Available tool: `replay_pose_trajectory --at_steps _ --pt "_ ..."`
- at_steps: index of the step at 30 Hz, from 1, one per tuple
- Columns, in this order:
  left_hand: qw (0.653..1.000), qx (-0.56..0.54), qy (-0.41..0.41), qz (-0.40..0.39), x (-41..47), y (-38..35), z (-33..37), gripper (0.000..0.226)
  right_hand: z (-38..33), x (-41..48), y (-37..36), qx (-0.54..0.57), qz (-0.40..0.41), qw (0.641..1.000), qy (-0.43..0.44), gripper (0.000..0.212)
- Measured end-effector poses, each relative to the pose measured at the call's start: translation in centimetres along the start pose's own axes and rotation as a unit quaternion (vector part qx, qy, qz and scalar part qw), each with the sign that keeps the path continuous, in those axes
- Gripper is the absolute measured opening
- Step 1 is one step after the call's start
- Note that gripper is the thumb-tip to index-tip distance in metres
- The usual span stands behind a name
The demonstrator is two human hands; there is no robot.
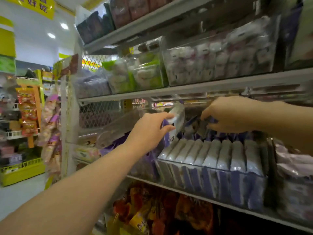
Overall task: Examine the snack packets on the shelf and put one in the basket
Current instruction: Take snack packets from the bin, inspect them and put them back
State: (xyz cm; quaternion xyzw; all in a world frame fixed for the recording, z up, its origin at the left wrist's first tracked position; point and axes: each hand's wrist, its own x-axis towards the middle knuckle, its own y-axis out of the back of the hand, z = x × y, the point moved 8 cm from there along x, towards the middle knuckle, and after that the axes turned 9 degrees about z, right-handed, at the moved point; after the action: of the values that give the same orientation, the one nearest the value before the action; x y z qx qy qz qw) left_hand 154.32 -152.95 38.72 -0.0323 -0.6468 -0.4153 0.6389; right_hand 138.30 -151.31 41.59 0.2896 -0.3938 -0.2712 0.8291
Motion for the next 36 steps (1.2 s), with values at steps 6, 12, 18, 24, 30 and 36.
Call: replay_pose_trajectory --at_steps 6,12,18,24,30,36 --pt "0.999 0.037 0.017 -0.02 5.4 -4.9 -2.1 0.036 2.8 1.7 -3.0 -0.023 -0.068 0.997 0.0 0.026" --pt "0.993 0.108 0.016 -0.047 8.0 -8.7 -3.2 0.032 2.4 1.9 -4.0 -0.012 -0.121 0.992 0.017 0.035" --pt "0.99 0.13 -0.021 -0.041 9.6 -9.8 -2.6 0.034 1.5 3.3 -3.6 0.009 -0.129 0.991 0.044 0.028" --pt "0.98 0.172 -0.011 -0.101 9.6 -9.1 -4.5 0.036 -0.9 5.5 -5.3 0.027 -0.152 0.986 0.063 0.018" --pt "0.978 0.157 -0.016 -0.139 8.7 -9.1 -4.5 0.046 -1.3 6.3 -7.2 0.021 -0.176 0.983 0.045 0.024" --pt "0.974 0.16 -0.058 -0.148 7.9 -8.4 -3.1 0.056 -2.1 6.7 -7.4 -0.023 -0.132 0.989 0.057 0.009"
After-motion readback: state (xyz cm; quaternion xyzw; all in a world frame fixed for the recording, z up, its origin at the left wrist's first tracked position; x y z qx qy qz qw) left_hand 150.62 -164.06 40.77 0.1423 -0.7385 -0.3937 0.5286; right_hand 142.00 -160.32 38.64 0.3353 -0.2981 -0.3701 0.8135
